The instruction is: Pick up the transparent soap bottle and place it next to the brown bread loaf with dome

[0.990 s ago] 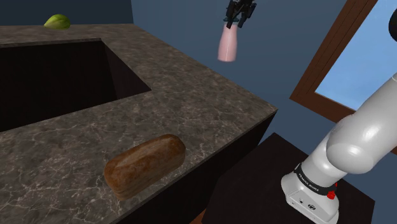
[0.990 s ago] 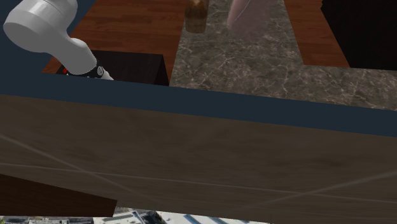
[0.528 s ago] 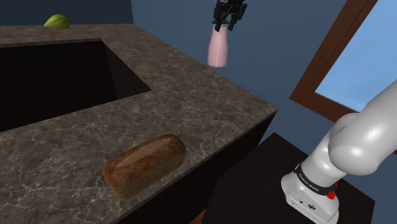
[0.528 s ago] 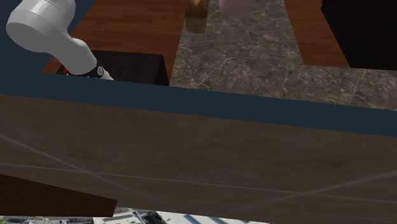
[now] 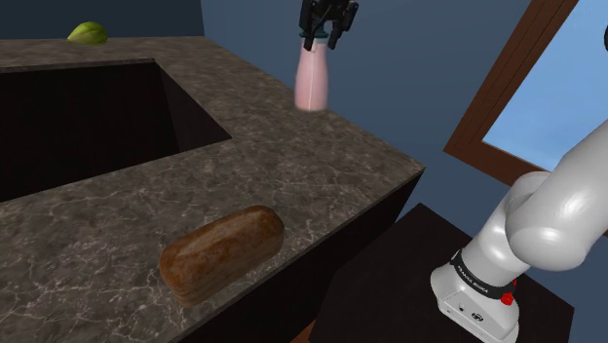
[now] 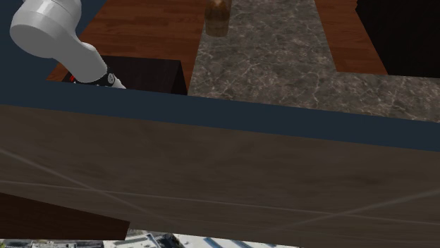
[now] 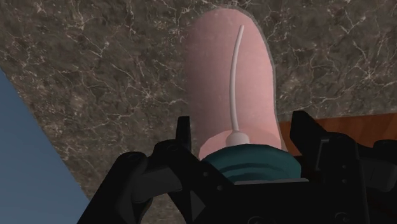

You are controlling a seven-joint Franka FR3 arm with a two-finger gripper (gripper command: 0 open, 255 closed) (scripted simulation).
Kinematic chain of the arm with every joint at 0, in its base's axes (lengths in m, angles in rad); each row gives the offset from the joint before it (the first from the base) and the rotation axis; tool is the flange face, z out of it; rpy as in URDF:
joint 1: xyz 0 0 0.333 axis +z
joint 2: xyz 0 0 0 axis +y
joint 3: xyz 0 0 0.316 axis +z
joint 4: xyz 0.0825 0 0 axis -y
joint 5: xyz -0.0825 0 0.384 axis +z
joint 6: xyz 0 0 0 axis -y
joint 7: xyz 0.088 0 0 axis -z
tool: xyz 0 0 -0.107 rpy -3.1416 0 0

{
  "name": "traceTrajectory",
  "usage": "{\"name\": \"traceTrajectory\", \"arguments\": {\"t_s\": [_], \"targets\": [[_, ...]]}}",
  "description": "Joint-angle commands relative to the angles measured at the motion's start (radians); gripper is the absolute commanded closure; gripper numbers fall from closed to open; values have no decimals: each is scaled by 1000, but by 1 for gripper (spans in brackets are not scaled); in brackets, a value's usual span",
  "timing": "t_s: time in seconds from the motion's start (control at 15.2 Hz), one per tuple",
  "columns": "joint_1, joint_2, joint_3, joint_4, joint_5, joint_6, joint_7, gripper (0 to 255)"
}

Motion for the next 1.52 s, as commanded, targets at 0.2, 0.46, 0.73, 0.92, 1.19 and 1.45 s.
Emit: {"name": "traceTrajectory", "arguments": {"t_s": [0.2,0.46,0.73,0.92,1.19,1.45], "targets": [[53,34,69,41,-23,-19,124,255],[99,86,123,105,-50,-44,223,255],[109,85,132,63,-54,-6,246,255],[107,72,131,7,-51,38,249,255],[106,60,129,-62,-50,94,254,255],[105,52,128,-125,-50,149,260,255]]}}
